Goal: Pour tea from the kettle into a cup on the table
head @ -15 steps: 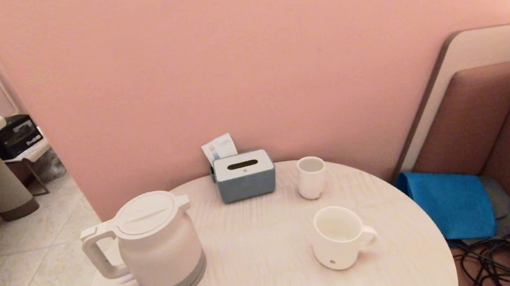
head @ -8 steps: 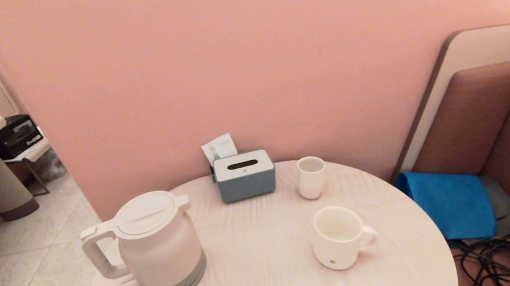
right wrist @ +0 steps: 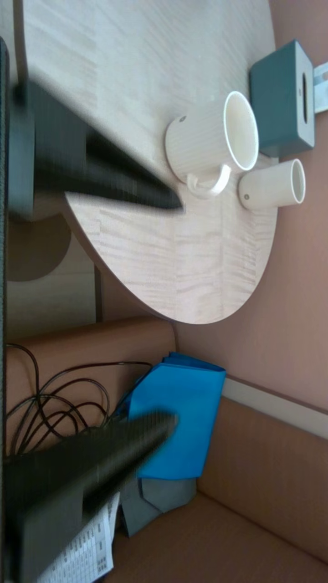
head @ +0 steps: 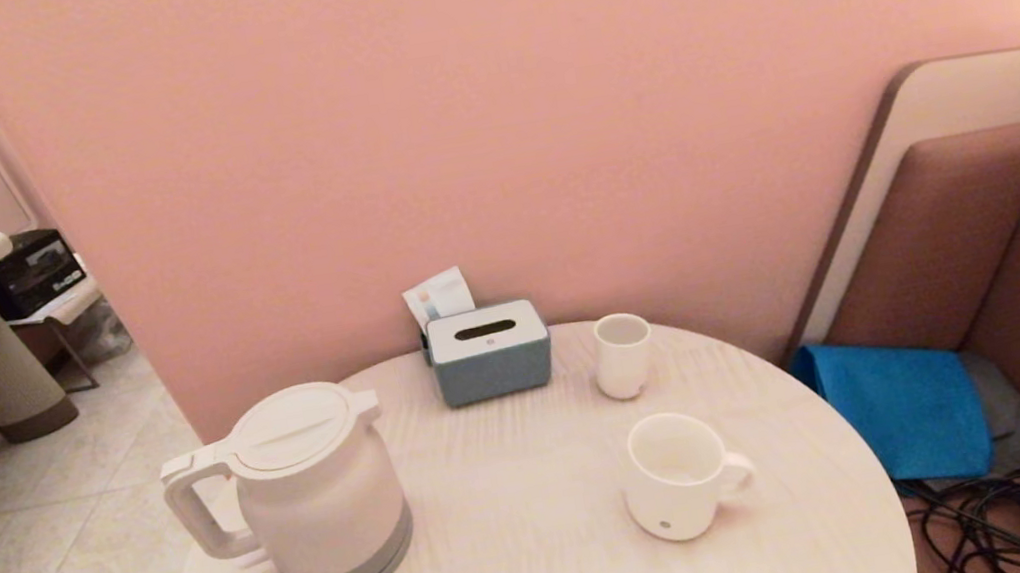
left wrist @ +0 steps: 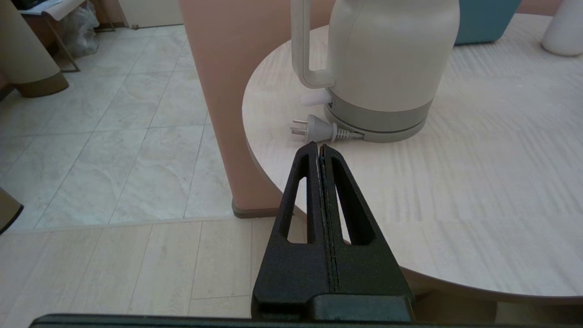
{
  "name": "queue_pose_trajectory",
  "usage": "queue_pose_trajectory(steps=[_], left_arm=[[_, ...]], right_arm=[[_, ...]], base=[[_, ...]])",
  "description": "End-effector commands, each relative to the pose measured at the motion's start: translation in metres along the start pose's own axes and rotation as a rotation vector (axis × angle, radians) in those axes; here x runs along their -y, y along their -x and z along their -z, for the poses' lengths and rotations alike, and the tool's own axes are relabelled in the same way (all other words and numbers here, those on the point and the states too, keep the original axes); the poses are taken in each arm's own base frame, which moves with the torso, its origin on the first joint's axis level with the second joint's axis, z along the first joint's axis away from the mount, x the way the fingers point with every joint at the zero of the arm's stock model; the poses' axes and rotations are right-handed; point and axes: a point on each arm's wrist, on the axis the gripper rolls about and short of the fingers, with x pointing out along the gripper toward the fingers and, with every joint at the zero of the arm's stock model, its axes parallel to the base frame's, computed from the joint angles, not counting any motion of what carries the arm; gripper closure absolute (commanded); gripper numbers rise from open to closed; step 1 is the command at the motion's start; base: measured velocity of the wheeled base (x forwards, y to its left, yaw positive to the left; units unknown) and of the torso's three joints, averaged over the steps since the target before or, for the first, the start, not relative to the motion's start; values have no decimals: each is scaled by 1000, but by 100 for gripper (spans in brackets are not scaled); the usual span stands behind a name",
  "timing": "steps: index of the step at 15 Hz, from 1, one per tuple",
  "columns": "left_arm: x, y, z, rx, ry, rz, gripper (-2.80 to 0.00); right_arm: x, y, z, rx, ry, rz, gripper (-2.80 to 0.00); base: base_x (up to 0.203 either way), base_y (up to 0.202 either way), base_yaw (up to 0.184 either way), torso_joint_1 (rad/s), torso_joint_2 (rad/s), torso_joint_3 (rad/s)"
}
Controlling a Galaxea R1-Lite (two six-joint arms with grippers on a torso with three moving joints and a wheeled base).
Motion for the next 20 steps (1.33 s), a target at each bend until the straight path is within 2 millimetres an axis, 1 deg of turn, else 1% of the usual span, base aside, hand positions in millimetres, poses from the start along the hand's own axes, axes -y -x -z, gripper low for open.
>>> queue_pose_trajectory(steps=[1, 20], left_arm=[[0, 0, 0, 0, 0, -1, 0], [0, 0, 0, -1, 0, -1, 0]], right_arm=[[0, 0, 0, 0, 2, -1, 0], [0, 0, 0, 1, -2, 2, 0]], base=[[0, 0, 0, 0, 0, 0], [0, 0, 0, 0, 0, 0]])
